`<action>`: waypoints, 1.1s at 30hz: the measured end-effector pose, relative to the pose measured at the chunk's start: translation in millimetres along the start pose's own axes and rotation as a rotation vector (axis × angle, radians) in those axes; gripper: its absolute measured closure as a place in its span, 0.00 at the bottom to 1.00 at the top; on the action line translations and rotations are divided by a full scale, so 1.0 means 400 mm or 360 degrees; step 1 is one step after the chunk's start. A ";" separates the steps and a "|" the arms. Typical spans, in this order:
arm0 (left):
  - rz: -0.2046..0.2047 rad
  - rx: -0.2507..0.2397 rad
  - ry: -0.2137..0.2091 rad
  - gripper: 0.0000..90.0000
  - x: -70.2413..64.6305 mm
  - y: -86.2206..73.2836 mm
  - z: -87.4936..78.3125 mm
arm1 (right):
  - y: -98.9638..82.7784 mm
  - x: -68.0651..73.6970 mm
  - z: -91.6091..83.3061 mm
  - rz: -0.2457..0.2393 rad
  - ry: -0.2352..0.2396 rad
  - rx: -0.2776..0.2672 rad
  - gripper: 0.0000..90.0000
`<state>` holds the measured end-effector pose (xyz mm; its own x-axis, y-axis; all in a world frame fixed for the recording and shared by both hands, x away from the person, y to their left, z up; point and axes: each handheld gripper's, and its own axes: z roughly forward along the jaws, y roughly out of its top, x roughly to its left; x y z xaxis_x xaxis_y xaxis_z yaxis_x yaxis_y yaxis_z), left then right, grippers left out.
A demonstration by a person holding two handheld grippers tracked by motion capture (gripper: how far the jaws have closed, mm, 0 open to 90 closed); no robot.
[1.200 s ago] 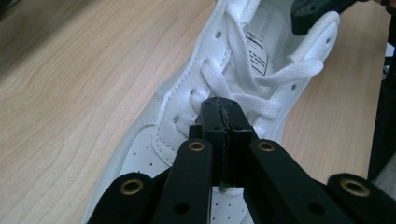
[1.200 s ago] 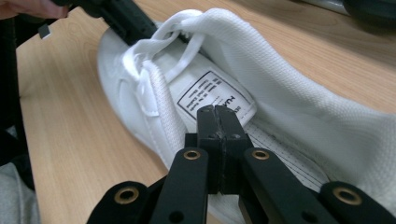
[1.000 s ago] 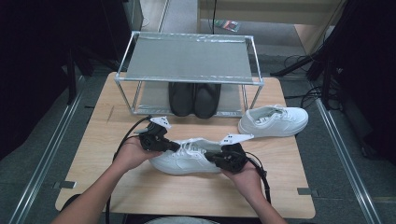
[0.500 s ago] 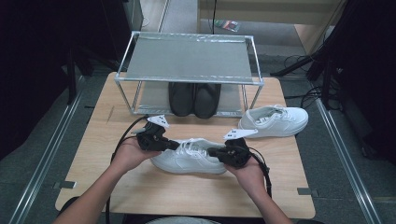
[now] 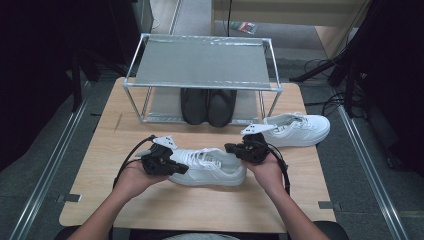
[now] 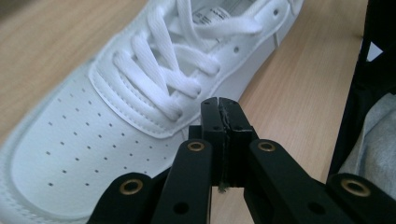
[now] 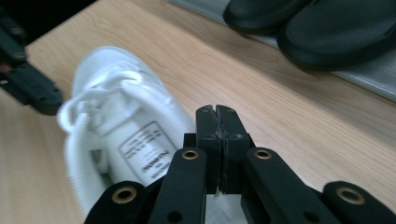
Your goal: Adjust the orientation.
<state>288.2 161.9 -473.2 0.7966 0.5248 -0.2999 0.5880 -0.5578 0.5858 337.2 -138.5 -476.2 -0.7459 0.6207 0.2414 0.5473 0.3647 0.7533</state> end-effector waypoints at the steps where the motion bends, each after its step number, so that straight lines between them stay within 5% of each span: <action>1: 0.0000 0.0000 0.0000 1.00 0.000 0.000 0.000 | 0.000 0.000 0.000 0.0000 0.0000 0.0000 1.00; 6: 0.0021 0.0084 0.0069 1.00 0.002 -0.012 0.024 | 0.008 -0.013 0.014 0.0025 0.0057 0.0038 1.00; 33: -0.0005 0.0048 0.0090 1.00 0.069 0.014 0.025 | -0.028 0.024 -0.011 0.0052 0.0097 0.0077 1.00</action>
<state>315.0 166.7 -485.7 0.7859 0.5617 -0.2584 0.5953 -0.5747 0.5615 322.3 -139.6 -479.6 -0.7482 0.5900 0.3035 0.5885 0.3788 0.7143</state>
